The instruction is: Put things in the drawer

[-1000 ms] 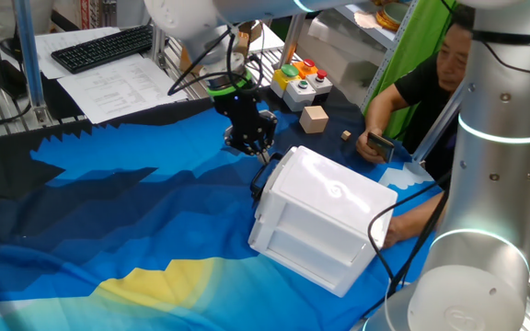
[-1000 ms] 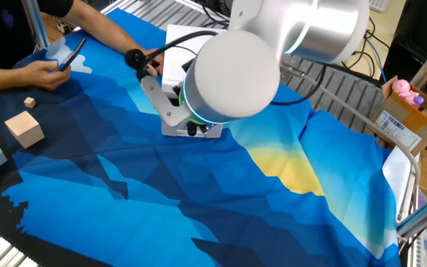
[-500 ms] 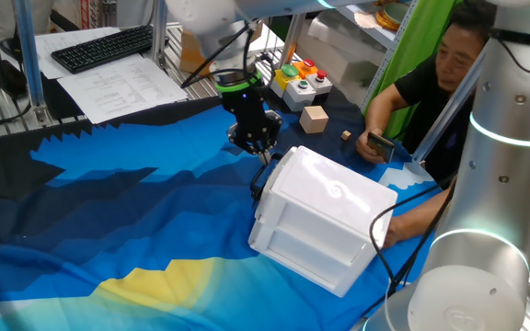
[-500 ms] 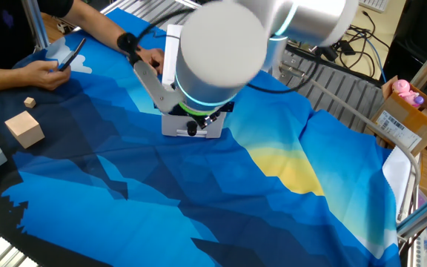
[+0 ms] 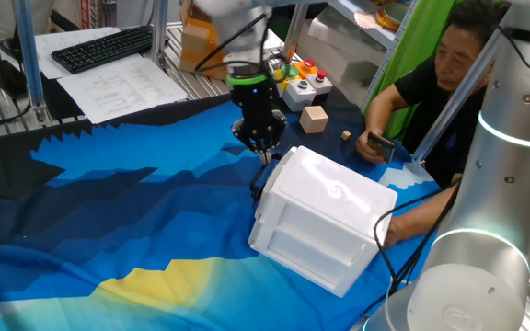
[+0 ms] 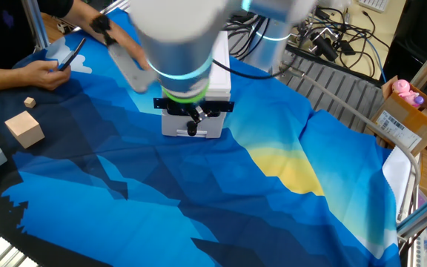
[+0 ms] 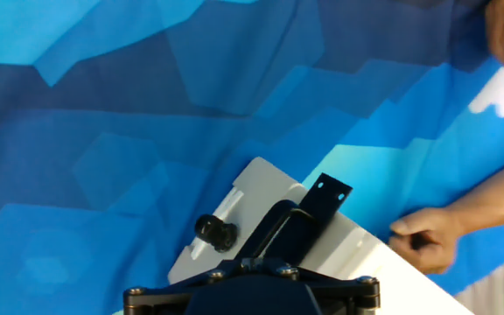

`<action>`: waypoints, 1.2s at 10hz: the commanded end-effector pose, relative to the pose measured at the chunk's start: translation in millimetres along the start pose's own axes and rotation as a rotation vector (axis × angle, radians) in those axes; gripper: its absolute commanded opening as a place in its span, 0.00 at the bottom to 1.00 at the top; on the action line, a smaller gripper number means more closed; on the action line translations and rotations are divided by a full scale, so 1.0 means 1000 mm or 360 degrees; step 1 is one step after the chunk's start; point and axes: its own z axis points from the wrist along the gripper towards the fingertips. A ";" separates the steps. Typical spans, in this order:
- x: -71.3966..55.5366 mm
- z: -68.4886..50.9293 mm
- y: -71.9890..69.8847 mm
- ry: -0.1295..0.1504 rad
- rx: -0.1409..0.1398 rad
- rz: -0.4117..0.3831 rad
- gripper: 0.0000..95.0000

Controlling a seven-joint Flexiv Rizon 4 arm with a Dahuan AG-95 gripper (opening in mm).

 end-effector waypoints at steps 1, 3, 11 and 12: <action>-0.002 0.000 0.002 0.0008 0.0129 0.0002 0.00; 0.004 0.001 -0.014 0.0034 0.0180 -0.0026 0.00; 0.007 0.004 -0.017 0.0023 0.0106 0.0029 0.00; 0.001 -0.001 -0.010 0.0005 0.0001 0.0036 0.00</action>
